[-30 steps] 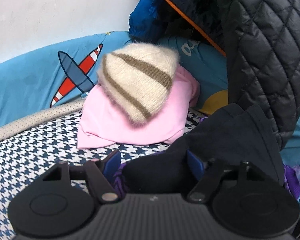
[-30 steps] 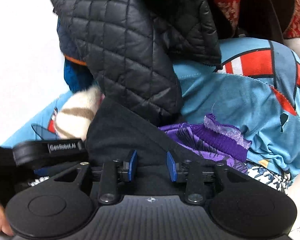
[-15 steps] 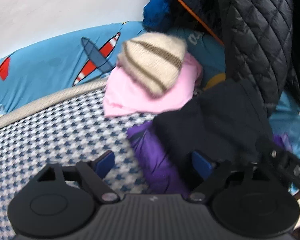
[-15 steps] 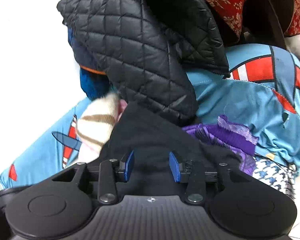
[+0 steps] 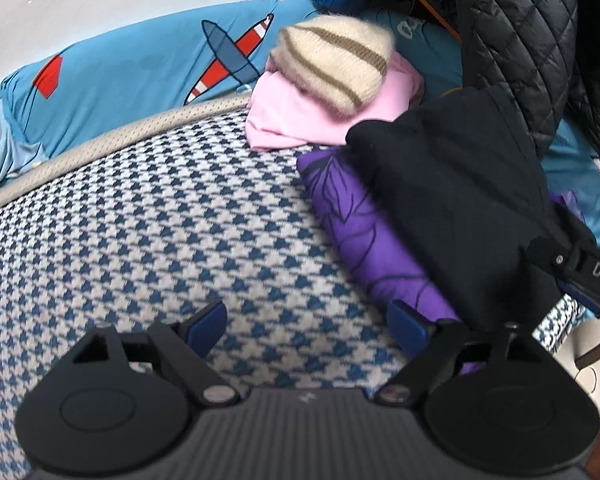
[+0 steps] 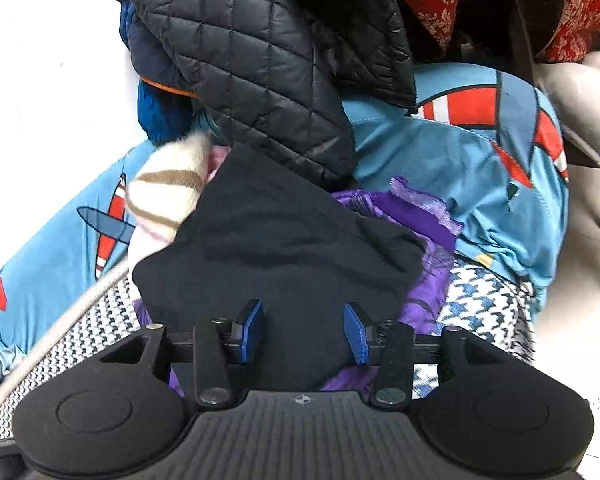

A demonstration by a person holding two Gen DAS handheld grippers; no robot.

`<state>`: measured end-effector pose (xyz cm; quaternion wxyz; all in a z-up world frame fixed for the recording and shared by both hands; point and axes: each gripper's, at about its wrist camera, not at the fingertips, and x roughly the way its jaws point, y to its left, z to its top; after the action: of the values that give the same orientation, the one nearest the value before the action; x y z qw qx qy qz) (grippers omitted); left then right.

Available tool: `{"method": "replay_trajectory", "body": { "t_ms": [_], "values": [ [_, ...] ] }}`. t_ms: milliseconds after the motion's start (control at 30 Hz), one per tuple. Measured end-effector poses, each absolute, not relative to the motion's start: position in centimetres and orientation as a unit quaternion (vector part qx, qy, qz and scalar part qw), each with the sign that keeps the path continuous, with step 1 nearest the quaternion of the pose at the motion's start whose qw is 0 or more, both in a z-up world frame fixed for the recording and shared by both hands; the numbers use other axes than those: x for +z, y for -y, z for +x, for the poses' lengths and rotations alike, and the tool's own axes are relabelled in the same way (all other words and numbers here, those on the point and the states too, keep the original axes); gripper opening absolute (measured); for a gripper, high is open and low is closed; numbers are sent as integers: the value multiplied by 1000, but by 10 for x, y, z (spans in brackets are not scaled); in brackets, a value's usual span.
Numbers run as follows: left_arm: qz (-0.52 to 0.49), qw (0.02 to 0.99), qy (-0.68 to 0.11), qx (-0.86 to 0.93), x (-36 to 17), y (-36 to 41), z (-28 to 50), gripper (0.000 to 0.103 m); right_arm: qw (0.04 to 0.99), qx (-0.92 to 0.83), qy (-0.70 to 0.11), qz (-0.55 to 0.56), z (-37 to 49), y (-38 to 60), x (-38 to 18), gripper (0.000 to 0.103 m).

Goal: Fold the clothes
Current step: 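Open both grippers to release the black shirt on the purple cloth, then withdraw both grippers back from the clothes stack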

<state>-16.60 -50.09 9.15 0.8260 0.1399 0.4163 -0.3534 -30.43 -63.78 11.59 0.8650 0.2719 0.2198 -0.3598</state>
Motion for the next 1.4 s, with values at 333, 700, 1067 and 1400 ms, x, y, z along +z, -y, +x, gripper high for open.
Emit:
{"method": "replay_trajectory", "body": {
  "t_ms": [333,700,1067,1400],
  "values": [
    [145,826,-418,-348,99,482,-177,87,850,-367,-248,285,-318,631,112,52],
    [157,824,-418,-347,99,469,-185,88,842,-374,-271,280,-327,618,112,65],
    [171,829,-402,-349,99,450,-195,99,827,-375,-309,283,-332,606,107,76],
    [191,819,-404,-360,100,441,-209,103,820,-376,-335,273,-337,596,104,82]
  ]
}}
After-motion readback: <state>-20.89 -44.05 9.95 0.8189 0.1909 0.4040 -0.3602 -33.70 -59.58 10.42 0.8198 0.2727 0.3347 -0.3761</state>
